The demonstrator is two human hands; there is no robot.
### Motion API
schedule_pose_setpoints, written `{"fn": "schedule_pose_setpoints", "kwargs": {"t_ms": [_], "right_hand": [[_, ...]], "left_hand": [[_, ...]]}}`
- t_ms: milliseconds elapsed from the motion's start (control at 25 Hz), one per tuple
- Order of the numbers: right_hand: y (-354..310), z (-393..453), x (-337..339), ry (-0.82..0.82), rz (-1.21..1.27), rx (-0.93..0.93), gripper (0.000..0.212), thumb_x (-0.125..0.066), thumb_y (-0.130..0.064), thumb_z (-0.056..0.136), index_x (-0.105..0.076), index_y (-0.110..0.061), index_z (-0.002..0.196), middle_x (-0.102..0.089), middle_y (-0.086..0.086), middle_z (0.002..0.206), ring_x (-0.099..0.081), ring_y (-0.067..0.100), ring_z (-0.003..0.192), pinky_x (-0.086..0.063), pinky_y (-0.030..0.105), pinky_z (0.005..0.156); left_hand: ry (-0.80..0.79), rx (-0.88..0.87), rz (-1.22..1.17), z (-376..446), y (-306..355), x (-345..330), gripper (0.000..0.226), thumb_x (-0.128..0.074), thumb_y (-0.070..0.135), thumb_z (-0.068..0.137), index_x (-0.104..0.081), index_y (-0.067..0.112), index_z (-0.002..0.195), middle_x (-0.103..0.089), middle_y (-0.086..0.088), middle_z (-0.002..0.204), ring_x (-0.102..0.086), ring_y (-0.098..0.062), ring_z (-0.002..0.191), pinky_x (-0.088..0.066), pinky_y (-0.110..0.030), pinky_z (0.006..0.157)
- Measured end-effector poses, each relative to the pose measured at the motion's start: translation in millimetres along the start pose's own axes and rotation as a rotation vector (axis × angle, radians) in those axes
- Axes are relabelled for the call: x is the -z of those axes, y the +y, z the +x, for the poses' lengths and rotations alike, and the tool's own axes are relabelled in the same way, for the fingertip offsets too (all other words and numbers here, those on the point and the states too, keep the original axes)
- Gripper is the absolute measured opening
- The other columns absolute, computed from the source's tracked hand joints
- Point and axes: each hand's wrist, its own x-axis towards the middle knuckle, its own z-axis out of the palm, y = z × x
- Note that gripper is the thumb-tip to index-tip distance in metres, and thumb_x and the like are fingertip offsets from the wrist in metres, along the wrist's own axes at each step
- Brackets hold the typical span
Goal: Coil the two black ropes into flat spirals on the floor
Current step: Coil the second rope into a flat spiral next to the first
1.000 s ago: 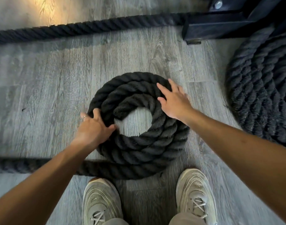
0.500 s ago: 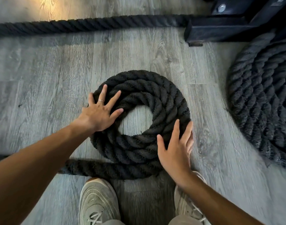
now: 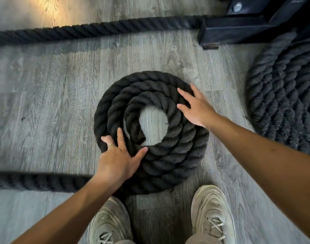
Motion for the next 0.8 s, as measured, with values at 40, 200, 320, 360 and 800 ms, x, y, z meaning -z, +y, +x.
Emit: {"fn": "schedule_pose_setpoints", "kwargs": {"t_ms": [40, 200, 320, 360, 800], "right_hand": [[-5.3, 1.0, -1.2, 0.03, 0.035, -0.031, 0.059, -0.044, -0.048, 0.105, -0.019, -0.048, 0.158, 0.007, -0.006, 0.171, 0.002, 0.026, 0.157, -0.011, 0.052, 0.125], [-14.7, -62.4, -49.2, 0.306, -0.025, -0.094, 0.063, -0.037, -0.053, 0.104, -0.015, -0.04, 0.161, 0.008, 0.005, 0.171, 0.007, 0.035, 0.156, 0.005, 0.059, 0.122], [-16.2, -133.5, -108.0, 0.263, -0.003, -0.128, 0.072, -0.035, -0.063, 0.099, -0.012, -0.036, 0.162, 0.02, 0.01, 0.169, 0.023, 0.04, 0.152, -0.005, 0.068, 0.12], [-14.2, -145.1, -120.6, 0.249, -0.017, -0.104, 0.073, -0.035, -0.063, 0.099, -0.015, -0.032, 0.163, 0.018, 0.011, 0.169, 0.026, 0.042, 0.151, -0.013, 0.07, 0.118], [29.8, -54.1, -32.3, 0.037, -0.369, 0.193, 0.069, -0.012, -0.074, 0.092, 0.0, -0.053, 0.157, 0.021, -0.003, 0.169, 0.022, 0.039, 0.152, -0.01, 0.072, 0.117]], "left_hand": [[0.007, 0.025, 0.006, -4.6, 4.5, 6.1, 0.117, -0.012, 0.094, 0.071, 0.005, 0.022, 0.162, -0.01, -0.03, 0.161, -0.044, -0.047, 0.137, -0.046, -0.044, 0.101], [0.168, -0.006, 0.144, 24.6, -10.1, 66.9, 0.094, -0.027, 0.086, 0.083, -0.023, 0.027, 0.157, -0.046, -0.024, 0.144, -0.049, -0.045, 0.13, -0.048, -0.049, 0.097], [0.284, -0.104, 0.02, 75.3, -28.1, 94.5, 0.08, -0.034, 0.075, 0.091, -0.02, 0.035, 0.159, -0.028, -0.027, 0.159, -0.034, -0.052, 0.14, -0.036, -0.056, 0.112], [0.286, -0.144, -0.033, 91.5, -30.8, 96.0, 0.074, -0.038, 0.069, 0.094, -0.021, 0.037, 0.159, -0.024, -0.026, 0.161, -0.033, -0.051, 0.141, -0.032, -0.054, 0.116], [0.233, 0.08, -0.583, 78.7, -60.4, 50.2, 0.072, -0.057, 0.057, 0.093, -0.029, 0.026, 0.152, -0.039, -0.033, 0.143, -0.056, -0.052, 0.115, -0.05, -0.055, 0.1]]}}
